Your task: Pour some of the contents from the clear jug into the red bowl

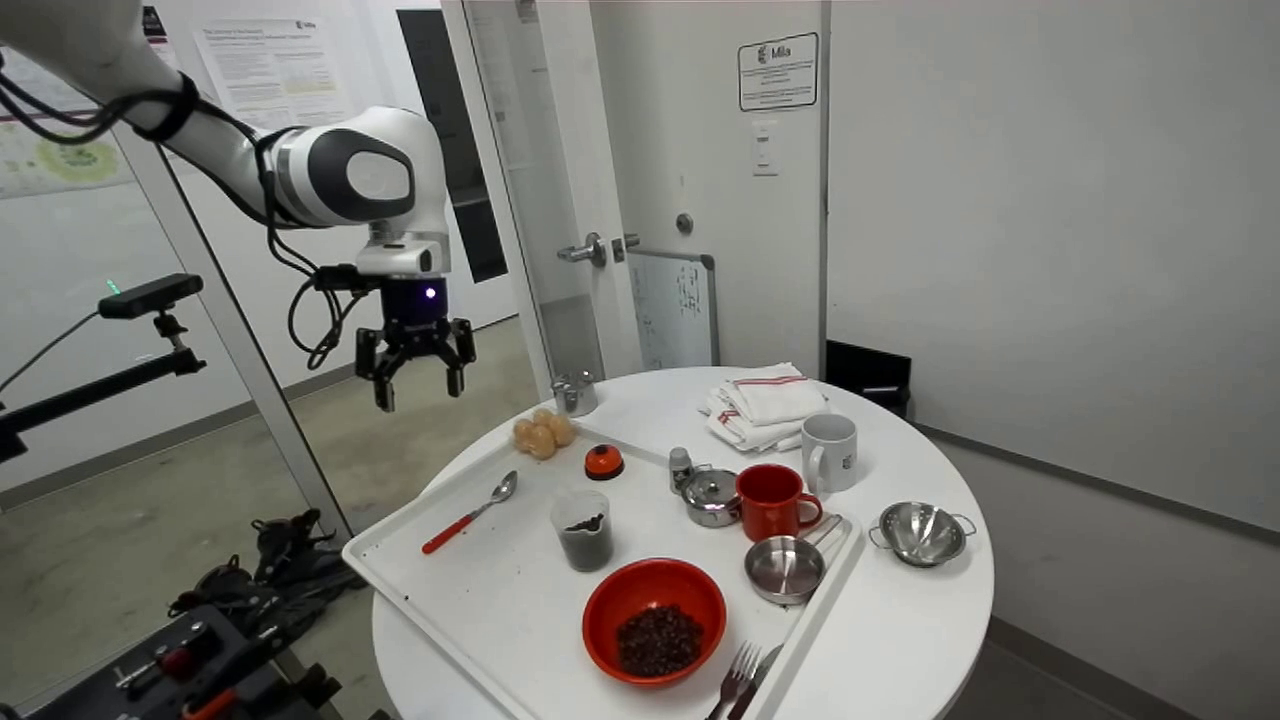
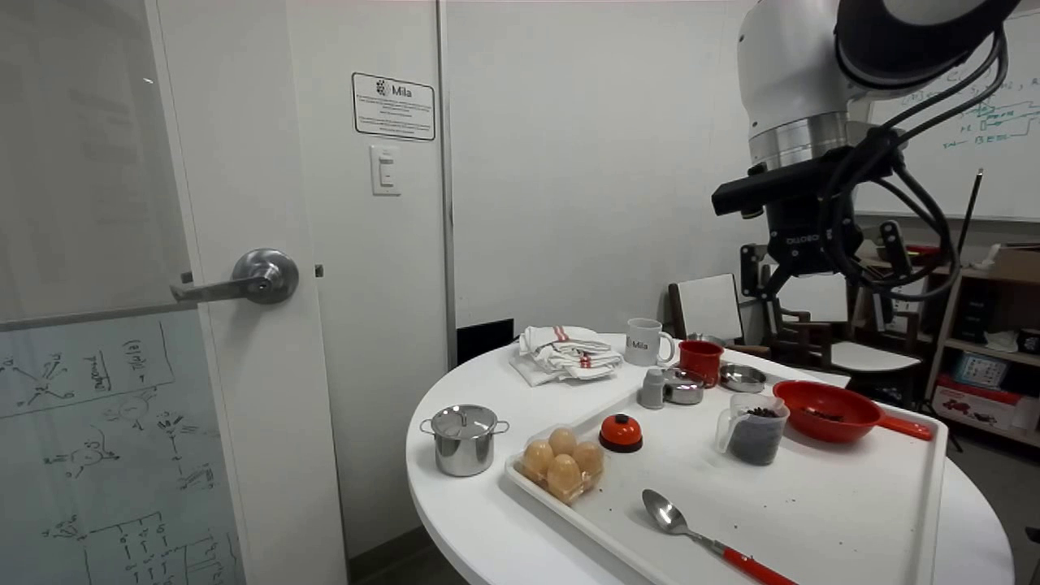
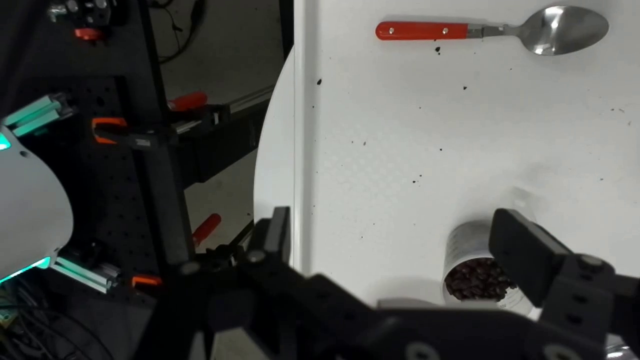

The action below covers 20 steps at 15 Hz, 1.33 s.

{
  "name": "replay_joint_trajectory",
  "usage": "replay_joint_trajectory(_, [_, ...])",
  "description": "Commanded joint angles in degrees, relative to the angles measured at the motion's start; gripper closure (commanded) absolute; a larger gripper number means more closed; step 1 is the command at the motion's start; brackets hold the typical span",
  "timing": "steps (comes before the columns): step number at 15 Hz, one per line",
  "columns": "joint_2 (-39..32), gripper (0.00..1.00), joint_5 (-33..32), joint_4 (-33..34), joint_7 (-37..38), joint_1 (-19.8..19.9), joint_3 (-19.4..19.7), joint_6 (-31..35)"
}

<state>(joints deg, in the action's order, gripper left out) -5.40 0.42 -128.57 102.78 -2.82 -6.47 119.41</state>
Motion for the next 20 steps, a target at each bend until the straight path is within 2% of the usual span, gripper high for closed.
replay_joint_trajectory(1, [-2.9,0.00,-2.0,3.2,2.2,-1.7,1.2,-1.2])
replay_joint_trajectory(3, [-5.9,0.00,-4.0,5.3,7.2,-2.1,2.0,1.1])
replay_joint_trajectory(8, [-11.0,0.00,-1.6,7.4,19.2,-2.5,4.6,7.2])
replay_joint_trajectory(12, [-14.2,0.00,-0.8,7.9,21.5,-2.5,5.9,7.4])
replay_joint_trajectory(20, [-18.7,0.00,1.0,8.0,18.4,-1.5,7.1,7.4])
